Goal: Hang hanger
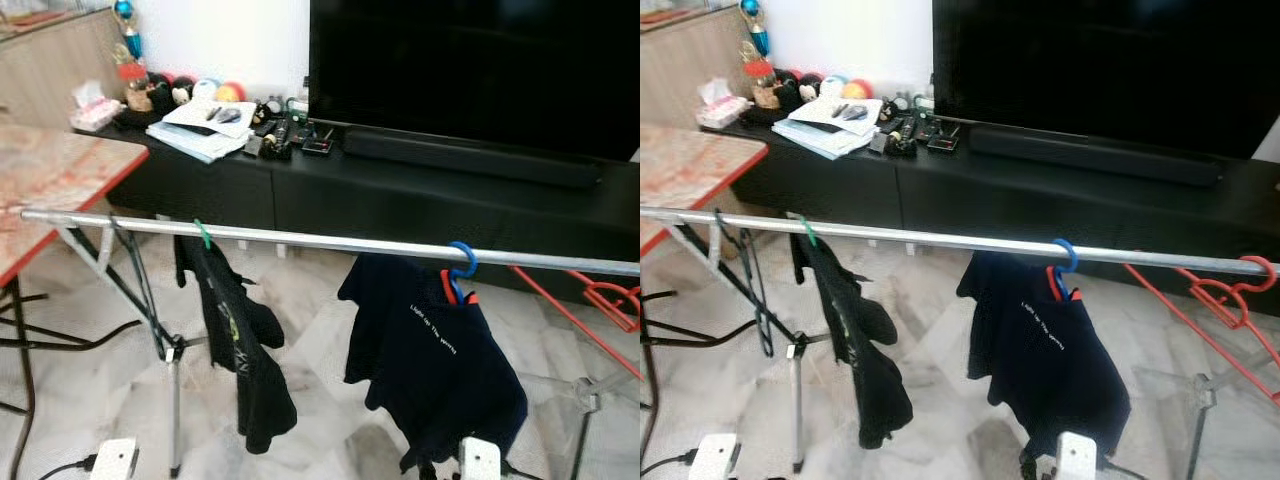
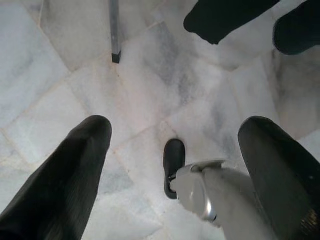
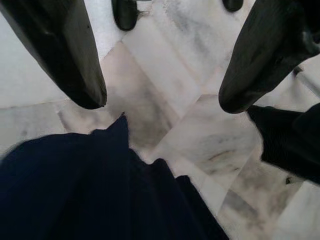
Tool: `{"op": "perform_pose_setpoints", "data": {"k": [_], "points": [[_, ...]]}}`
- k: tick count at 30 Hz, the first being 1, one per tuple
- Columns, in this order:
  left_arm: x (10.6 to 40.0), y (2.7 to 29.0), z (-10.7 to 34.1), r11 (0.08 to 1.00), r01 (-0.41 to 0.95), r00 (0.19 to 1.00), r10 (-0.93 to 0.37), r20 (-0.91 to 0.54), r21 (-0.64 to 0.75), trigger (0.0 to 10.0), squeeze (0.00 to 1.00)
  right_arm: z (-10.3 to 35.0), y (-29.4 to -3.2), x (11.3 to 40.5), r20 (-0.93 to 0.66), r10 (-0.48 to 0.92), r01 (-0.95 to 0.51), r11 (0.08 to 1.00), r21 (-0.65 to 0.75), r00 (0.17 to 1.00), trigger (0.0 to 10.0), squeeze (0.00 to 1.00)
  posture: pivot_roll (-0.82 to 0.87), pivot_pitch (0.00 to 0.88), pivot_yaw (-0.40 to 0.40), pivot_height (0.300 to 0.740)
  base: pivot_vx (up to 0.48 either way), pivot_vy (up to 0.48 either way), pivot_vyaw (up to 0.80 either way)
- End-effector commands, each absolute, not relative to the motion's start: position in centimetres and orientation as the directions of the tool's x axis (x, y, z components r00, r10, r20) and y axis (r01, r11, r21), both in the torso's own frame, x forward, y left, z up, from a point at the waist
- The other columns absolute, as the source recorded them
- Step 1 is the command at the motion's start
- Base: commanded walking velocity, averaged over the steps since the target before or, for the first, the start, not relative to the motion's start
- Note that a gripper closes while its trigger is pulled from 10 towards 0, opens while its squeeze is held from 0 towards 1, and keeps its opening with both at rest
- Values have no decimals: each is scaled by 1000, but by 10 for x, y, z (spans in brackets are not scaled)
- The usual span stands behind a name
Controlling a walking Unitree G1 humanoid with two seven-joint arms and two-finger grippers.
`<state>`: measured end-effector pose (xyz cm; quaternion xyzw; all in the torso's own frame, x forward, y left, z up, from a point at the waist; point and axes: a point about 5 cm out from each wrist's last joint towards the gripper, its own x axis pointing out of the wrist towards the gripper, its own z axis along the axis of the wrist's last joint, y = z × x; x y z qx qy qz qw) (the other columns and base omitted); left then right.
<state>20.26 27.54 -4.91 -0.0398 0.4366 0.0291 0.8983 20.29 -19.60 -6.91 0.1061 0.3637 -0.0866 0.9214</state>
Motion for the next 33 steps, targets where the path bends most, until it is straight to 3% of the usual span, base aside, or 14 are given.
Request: {"op": "perform_pose_setpoints", "data": {"k": [1,10,16,33], "points": [[202,279,-48,994,-106,621,34,-783,-41,10000,0,-63,-209,208,-656,-159,301,948,108,738,10000,0,45,63,9,740,0,0,0],[202,282,-47,994,-105,620,39,-784,-33,10000,0,-38,-238,233,-544,-346,433,901,35,764,10000,0,55,70,25,740,0,0,0],[201,285,-46,994,-102,619,44,-784,-24,10000,0,-22,-243,251,-478,-381,442,897,18,792,10000,0,69,74,36,740,0,0,0],[199,292,-44,995,-103,620,58,-782,-8,10000,0,-16,-238,267,-522,-328,376,927,-15,787,10000,0,115,78,54,740,0,0,0]]}}
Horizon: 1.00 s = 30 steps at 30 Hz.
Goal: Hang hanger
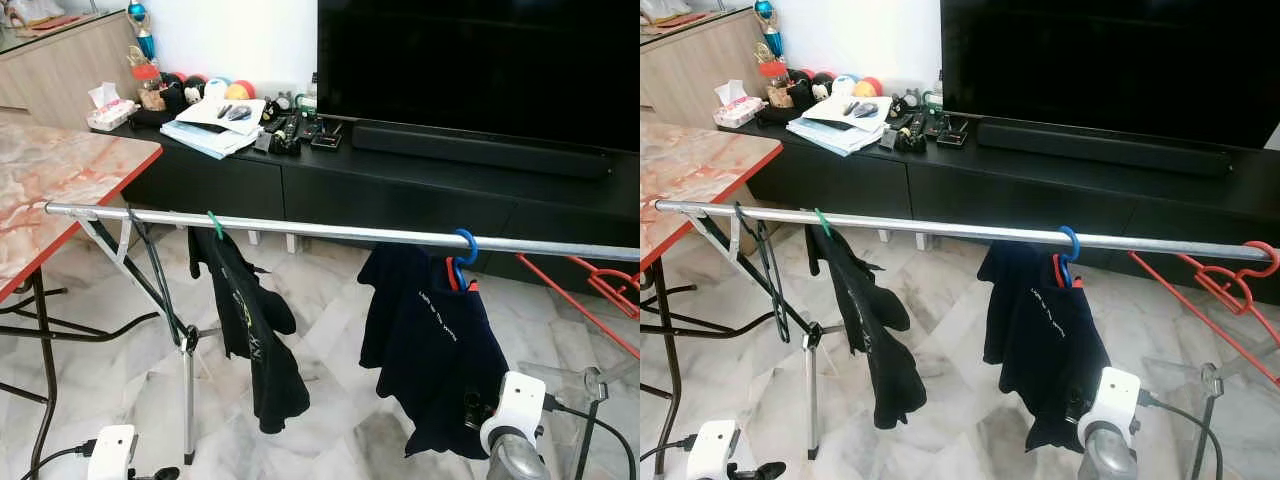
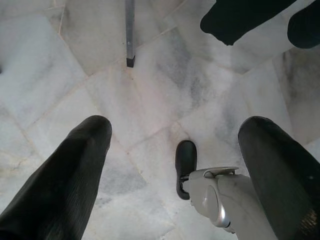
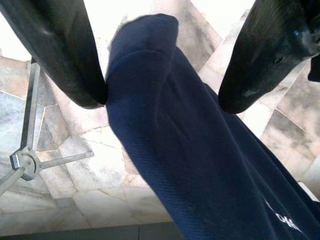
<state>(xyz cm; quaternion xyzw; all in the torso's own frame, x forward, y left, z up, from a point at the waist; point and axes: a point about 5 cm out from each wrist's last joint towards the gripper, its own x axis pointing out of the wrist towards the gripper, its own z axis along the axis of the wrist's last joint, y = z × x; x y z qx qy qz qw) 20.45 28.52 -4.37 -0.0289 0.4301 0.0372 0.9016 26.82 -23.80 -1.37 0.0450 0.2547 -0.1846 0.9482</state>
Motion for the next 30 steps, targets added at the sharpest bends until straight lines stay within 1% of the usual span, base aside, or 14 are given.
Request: {"op": "perform_pose_setpoints", "data": {"k": [1,2,3,4,5,7,9,10,30], "points": [[199,293,-44,995,-104,620,59,-782,-7,10000,0,-16,-238,267,-524,-330,377,926,-18,786,6510,0,121,78,56,740,0,0,0],[199,293,-43,994,-105,621,61,-782,-6,10000,0,-15,-238,268,-524,-332,379,925,-18,785,1412,0,124,78,57,740,0,0,0],[199,294,-43,994,-106,621,63,-781,-4,10000,0,-15,-238,268,-526,-333,381,924,-19,783,0,0,125,79,60,740,0,0,0],[199,294,-43,994,-106,621,64,-781,-3,10000,0,-15,-238,268,-527,-334,383,924,-18,782,431,0,125,78,60,740,0,0,0],[199,295,-43,994,-106,621,65,-781,-2,10000,0,-15,-238,268,-528,-334,384,923,-17,781,431,0,125,78,60,740,0,0,0],[199,295,-43,994,-105,620,66,-782,0,10000,0,-16,-238,268,-533,-334,386,923,-16,777,1882,0,128,79,64,740,0,0,0],[199,295,-42,995,-104,620,66,-782,1,10000,0,-16,-238,267,-535,-335,387,922,-16,776,1882,0,128,79,64,740,0,0,0],[199,296,-42,995,-103,620,67,-782,3,10000,0,-17,-238,266,-541,-333,390,921,-11,772,0,0,130,80,68,740,0,0,0],[199,297,-41,996,-91,621,62,-781,7,10000,0,-20,-241,262,-551,-337,407,913,6,763,0,0,127,79,70,740,0,0,0]]}}
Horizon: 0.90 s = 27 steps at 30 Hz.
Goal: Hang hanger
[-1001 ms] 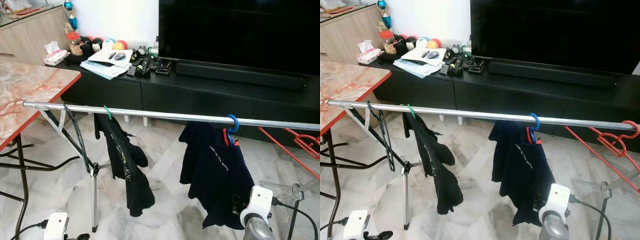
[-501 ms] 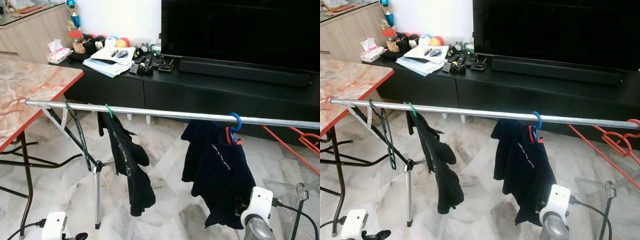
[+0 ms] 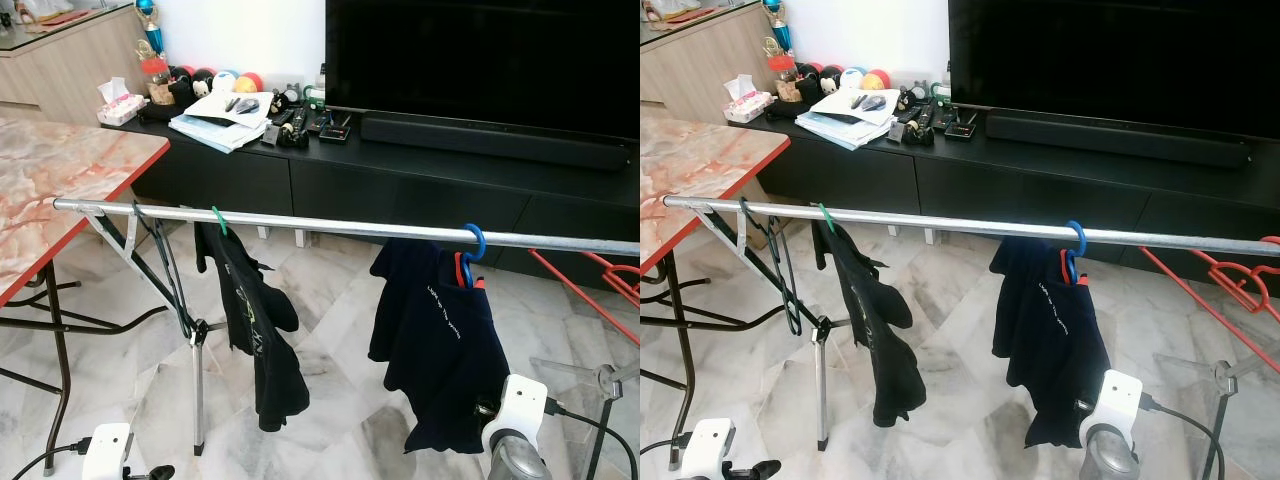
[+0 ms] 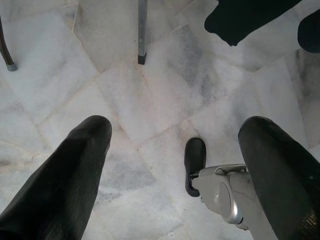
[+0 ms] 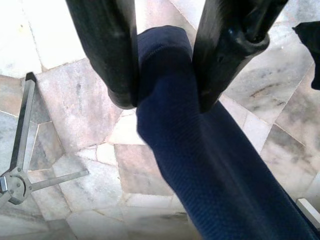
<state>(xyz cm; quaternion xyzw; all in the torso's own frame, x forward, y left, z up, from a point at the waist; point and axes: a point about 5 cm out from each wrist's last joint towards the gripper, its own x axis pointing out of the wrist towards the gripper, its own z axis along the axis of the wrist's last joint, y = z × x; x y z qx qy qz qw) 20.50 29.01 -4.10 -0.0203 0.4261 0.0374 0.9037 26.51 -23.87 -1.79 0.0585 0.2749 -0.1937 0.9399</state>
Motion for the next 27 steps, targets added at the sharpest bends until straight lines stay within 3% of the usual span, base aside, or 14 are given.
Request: {"op": "perform_pose_setpoints", "data": {"k": [1,19,27], "points": [[199,297,-41,996,-91,621,62,-781,6,10000,0,-20,-241,262,-551,-338,409,912,8,763,0,0,127,80,70,740,0,0,0],[199,296,-42,996,-93,621,59,-781,2,10000,0,-26,-238,255,-572,-319,390,921,3,756,0,0,120,85,65,740,0,0,0],[200,295,-42,996,-88,619,56,-784,1,10000,0,-41,-233,238,-629,-314,380,924,-32,711,0,0,116,86,63,740,0,0,0]]}}
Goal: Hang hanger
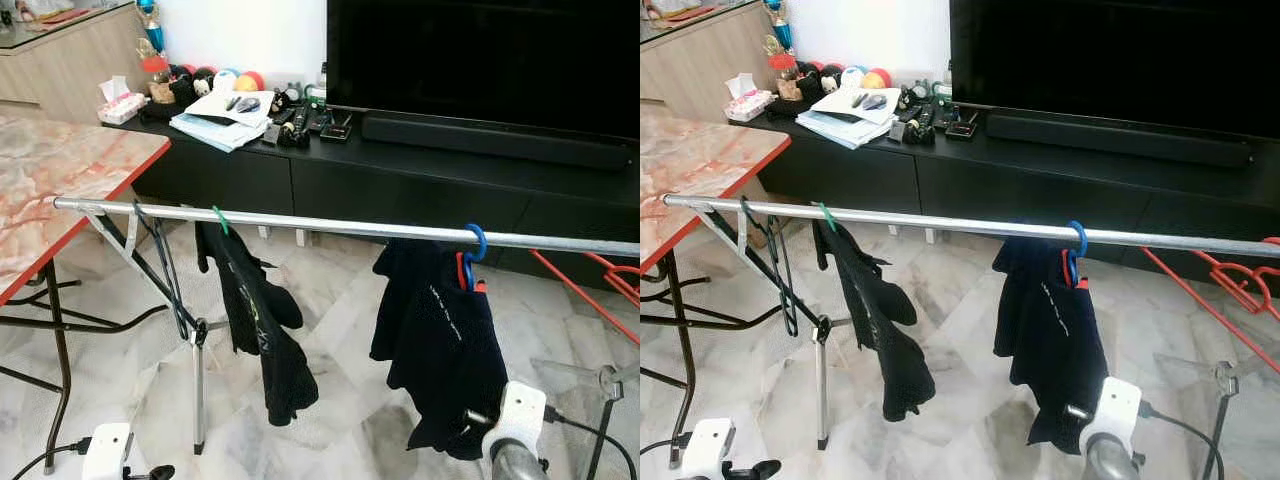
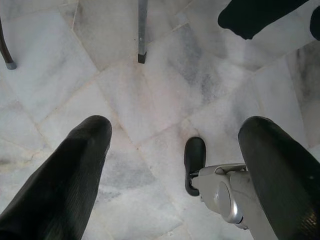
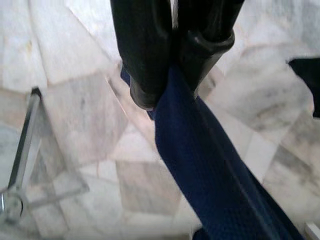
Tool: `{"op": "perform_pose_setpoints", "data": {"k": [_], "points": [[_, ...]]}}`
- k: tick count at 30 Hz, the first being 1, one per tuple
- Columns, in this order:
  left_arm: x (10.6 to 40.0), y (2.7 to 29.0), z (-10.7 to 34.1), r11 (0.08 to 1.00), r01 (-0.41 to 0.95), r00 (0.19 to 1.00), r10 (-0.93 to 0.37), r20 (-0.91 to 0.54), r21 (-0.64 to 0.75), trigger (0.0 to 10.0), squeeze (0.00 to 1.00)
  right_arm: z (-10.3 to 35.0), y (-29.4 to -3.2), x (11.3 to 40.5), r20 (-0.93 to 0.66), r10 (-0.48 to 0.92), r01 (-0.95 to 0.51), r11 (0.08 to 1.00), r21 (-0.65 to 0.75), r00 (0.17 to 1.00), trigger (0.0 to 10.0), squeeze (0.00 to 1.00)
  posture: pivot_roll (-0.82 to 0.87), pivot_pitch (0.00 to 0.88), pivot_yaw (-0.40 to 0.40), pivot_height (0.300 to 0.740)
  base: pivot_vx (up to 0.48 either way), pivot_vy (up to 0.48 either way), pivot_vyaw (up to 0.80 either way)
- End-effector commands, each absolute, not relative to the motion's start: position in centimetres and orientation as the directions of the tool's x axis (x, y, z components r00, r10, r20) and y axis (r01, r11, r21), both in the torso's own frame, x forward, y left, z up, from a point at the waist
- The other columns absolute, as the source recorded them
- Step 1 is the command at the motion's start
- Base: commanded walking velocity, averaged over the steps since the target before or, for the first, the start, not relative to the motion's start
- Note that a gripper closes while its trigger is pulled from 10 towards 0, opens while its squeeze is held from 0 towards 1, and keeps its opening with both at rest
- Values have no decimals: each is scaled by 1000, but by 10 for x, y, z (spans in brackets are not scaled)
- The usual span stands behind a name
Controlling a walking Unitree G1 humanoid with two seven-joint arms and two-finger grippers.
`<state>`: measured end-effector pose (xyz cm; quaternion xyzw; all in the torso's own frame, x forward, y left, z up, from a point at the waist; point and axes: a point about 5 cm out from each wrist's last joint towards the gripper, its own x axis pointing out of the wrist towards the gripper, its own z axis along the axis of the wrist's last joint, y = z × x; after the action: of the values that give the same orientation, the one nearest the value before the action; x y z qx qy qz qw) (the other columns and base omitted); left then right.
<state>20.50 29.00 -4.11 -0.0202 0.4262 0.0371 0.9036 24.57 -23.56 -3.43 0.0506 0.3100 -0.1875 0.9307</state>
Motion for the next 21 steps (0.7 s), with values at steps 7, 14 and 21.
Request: {"op": "perform_pose_setpoints", "data": {"k": [7,14,21], "points": [[200,295,-42,996,-87,619,53,-783,0,10000,0,-52,-228,225,-679,-309,358,931,-71,666,0,0,113,85,63,740,0,0,0],[200,295,-42,996,-84,619,53,-783,0,10000,0,-55,-226,222,-687,-302,352,933,-71,661,0,0,110,86,66,740,0,0,0],[200,295,-42,997,-79,618,49,-784,0,10000,0,-61,-219,216,-738,-259,275,956,-104,623,0,0,108,83,65,740,0,0,0]]}}
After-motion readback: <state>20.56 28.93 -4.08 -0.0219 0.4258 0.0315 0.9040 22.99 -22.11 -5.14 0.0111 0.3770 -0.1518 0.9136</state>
